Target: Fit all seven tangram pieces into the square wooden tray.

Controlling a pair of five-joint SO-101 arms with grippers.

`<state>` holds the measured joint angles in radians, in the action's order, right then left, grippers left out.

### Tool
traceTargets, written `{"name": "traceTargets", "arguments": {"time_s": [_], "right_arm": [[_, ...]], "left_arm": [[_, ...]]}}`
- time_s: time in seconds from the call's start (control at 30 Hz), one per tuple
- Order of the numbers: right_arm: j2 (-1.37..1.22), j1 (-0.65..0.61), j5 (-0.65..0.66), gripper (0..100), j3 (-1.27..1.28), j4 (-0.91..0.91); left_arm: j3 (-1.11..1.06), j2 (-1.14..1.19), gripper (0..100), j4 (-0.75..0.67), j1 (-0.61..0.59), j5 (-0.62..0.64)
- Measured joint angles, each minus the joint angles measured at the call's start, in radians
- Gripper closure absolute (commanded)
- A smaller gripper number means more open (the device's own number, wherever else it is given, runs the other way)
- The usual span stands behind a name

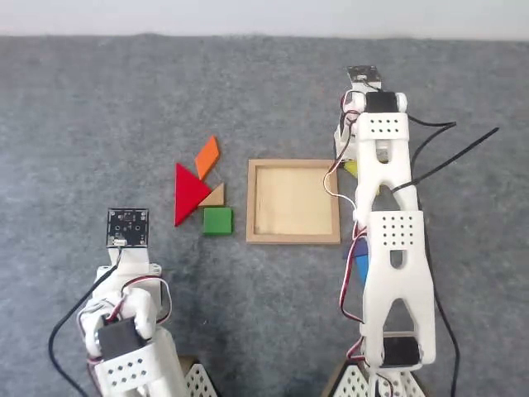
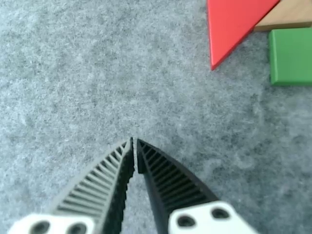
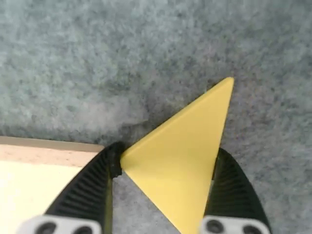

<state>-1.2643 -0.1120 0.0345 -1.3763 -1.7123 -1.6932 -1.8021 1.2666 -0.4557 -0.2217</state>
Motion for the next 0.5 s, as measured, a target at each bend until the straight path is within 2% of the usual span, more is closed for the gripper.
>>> {"name": "traceTargets", "arguments": {"time_s": [0.27, 0.5], "right_arm": [[0.005, 0.002, 0.023, 91.7, -0.02, -0.011], [0.127, -0.006, 0.083, 91.7, -0.084, -0.044]], "left_arm": [[0.0, 0.0, 99, 0.0, 0.0, 0.0], [0.0, 0.0, 99, 0.0, 0.0, 0.0]]}}
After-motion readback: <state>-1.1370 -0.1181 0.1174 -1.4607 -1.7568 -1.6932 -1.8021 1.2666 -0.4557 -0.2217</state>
